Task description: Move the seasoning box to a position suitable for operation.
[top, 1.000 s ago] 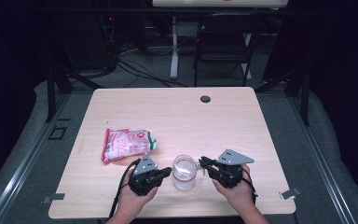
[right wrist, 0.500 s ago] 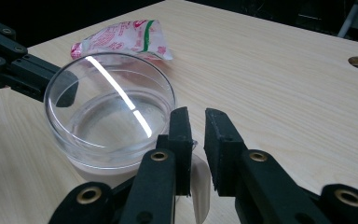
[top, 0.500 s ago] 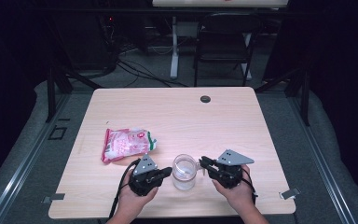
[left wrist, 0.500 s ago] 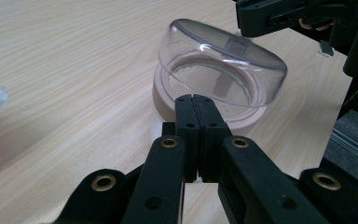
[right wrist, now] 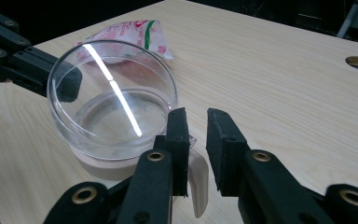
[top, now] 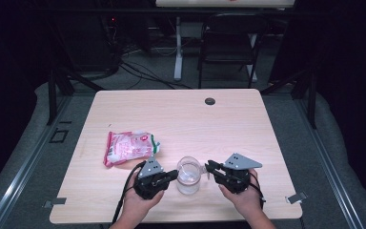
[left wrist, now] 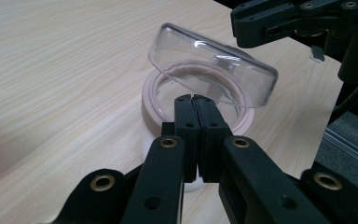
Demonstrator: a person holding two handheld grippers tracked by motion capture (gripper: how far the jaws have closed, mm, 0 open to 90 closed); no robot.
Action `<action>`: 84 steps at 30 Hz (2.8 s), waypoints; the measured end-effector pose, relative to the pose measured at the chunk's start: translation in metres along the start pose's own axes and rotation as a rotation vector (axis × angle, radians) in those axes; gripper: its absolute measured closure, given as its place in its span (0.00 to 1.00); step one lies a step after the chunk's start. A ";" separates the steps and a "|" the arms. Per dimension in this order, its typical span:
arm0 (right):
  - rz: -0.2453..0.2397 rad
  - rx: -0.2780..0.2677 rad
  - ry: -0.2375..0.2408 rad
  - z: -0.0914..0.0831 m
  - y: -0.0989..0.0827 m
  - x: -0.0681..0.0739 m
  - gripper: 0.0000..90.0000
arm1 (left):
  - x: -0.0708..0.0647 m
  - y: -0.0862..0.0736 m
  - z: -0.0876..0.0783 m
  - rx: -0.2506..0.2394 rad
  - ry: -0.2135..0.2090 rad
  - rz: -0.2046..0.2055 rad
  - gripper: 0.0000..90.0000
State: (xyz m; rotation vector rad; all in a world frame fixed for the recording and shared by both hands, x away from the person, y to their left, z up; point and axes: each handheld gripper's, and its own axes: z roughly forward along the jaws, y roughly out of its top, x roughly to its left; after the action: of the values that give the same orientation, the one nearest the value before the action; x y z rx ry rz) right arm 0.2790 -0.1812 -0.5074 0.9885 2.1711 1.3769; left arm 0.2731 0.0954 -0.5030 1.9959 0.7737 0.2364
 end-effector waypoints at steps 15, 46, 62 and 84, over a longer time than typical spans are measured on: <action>-0.038 -0.012 0.064 -0.015 -0.002 0.010 0.67 | -0.003 0.022 0.003 -0.016 -0.009 0.012 0.97; -0.125 0.000 0.013 0.000 -0.008 0.034 0.55 | -0.001 0.022 0.011 -0.003 0.029 0.042 0.77; -0.115 -0.005 0.014 -0.001 -0.009 0.032 0.57 | 0.010 0.006 0.023 0.042 0.060 0.011 0.70; -0.051 -0.018 -0.007 -0.015 -0.012 0.011 0.62 | 0.012 0.003 0.023 0.046 0.046 0.001 0.75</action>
State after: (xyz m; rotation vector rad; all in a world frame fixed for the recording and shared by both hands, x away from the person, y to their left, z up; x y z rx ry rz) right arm 0.2579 -0.1860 -0.5115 0.9242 2.1599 1.3651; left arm 0.2947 0.0854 -0.5147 2.0402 0.8140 0.2677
